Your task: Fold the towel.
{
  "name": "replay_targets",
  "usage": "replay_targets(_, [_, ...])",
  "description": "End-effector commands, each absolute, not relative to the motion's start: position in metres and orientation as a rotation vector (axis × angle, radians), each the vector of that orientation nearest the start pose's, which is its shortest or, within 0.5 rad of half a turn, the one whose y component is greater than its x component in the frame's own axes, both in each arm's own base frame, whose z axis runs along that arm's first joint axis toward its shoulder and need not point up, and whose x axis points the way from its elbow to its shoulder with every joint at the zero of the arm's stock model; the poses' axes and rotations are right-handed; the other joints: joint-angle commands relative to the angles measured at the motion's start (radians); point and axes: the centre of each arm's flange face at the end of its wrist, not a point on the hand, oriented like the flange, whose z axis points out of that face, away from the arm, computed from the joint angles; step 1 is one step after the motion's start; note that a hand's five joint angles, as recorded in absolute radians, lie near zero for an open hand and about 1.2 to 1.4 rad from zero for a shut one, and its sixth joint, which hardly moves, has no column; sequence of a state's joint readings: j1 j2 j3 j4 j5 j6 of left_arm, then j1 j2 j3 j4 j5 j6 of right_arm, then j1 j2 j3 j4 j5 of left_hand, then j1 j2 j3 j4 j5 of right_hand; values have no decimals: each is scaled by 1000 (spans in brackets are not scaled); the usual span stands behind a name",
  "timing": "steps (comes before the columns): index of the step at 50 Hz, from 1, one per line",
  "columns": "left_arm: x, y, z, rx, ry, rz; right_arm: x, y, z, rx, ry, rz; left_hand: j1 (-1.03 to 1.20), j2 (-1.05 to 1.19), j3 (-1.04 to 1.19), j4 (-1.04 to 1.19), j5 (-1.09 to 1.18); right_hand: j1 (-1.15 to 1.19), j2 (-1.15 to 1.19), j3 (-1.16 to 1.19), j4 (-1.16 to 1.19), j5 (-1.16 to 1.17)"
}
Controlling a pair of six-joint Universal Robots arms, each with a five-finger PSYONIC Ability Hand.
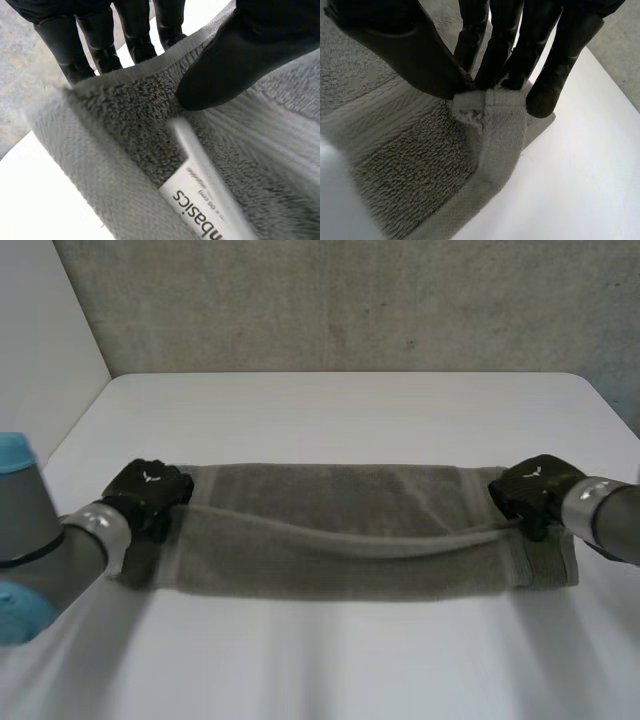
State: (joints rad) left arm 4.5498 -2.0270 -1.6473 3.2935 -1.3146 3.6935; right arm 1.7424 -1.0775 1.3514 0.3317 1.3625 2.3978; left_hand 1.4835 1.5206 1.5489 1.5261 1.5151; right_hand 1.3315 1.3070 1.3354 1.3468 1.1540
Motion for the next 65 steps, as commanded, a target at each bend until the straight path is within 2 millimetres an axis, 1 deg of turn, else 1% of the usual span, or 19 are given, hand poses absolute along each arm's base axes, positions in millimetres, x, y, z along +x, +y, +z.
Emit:
replay_targets(1, [-226, -358, 134, 1082, 2275, -1809, 230, -354, 162, -1337, 2459, -1643, -87, -124, -153, -130, -293, 65, 89, 61, 49, 68])
replay_targets(5, [-234, -376, 126, 1070, 2244, -1833, 240, -375, 154, -1286, 2400, -1781, -87, -124, -153, -130, -293, 65, 89, 61, 49, 68])
replay_targets(14, [-247, -397, 112, 1048, 2198, -1859, 255, -397, 140, -1275, 2347, -1945, -87, -124, -153, -130, -293, 65, 89, 61, 49, 68])
replay_targets(25, [-254, -416, 118, 970, 2076, -1962, 262, -416, 143, -1236, 2267, -2091, -87, -124, -153, -130, -293, 65, 89, 61, 49, 68])
replay_targets(33, [-255, -425, 117, 943, 2055, -1977, 264, -424, 140, -1223, 2245, -2144, -87, -124, -153, -130, -293, 65, 89, 61, 49, 68])
replay_targets(42, [-260, -421, 106, 971, 2073, -1960, 267, -426, 130, -1238, 2247, -2129, -87, -124, -153, -130, -293, 65, 89, 61, 49, 68])
replay_targets(43, [-263, -419, 105, 981, 2076, -1960, 268, -425, 127, -1244, 2249, -2123, -299, -336, -364, -342, -505, -146, -122, -150, -162, -143])
replay_targets(44, [-265, -417, 104, 990, 2078, -1957, 270, -423, 124, -1262, 2252, -2115, -731, -768, -797, -774, -937, -872, -848, -876, -888, -869])
replay_targets(45, [-265, -417, 104, 990, 2078, -1957, 270, -423, 124, -1262, 2252, -2114, -736, -773, -801, -778, -942, -879, -855, -883, -895, -877])
replay_targets(46, [-267, -415, 104, 997, 2080, -1954, 270, -422, 122, -1283, 2260, -2109, -1157, -1194, -1222, -1200, -1363, -1157, -1133, -1161, -1172, -1154])
replay_targets(47, [-269, -412, 104, 1003, 2080, -1955, 270, -420, 120, -1299, 2272, -2107, -1309, -1346, -1374, -1352, -1515, -1157, -1133, -1161, -1172, -1154])
replay_targets(50, [-270, -410, 105, 1001, 2077, -1957, 269, -419, 122, -1304, 2286, -2113, -1302, -1339, -1368, -1345, -1508, -1157, -1133, -1161, -1172, -1154])
replay_targets(53, [-270, -408, 113, 989, 2058, -1973, 267, -417, 128, -1283, 2297, -2135, -1302, -1339, -1368, -1345, -1508, -1157, -1133, -1161, -1172, -1154])
replay_targets(55, [-269, -407, 125, 971, 2030, -2005, 266, -414, 148, -1250, 2259, -2205, -1302, -1339, -1368, -1345, -1508, -1157, -1133, -1161, -1172, -1154])
replay_targets(58, [-267, -405, 132, 957, 2014, -2018, 265, -412, 160, -1227, 2233, -2249, -1302, -1339, -1368, -1345, -1508, -1157, -1133, -1161, -1172, -1154])
replay_targets(60, [-263, -400, 145, 933, 2003, -2032, 258, -406, 185, -1156, 2183, -2335, -1294, -1331, -1359, -1336, -1500, -1157, -1133, -1161, -1172, -1154])
replay_targets(61, [-263, -400, 145, 933, 2003, -2032, 258, -406, 185, -1155, 2183, -2336, -1294, -1331, -1359, -1336, -1500, -1157, -1133, -1161, -1172, -1154])
replay_targets(63, [-256, -390, 159, 917, 2010, -2036, 253, -394, 211, -1113, 2141, -2394, -1291, -1328, -1356, -1333, -1497, -1157, -1133, -1161, -1172, -1154])
replay_targets(65, [-253, -383, 165, 914, 2021, -2039, 251, -387, 222, -1105, 2133, -2403, -1288, -1325, -1353, -1330, -1494, -1157, -1133, -1161, -1172, -1154])
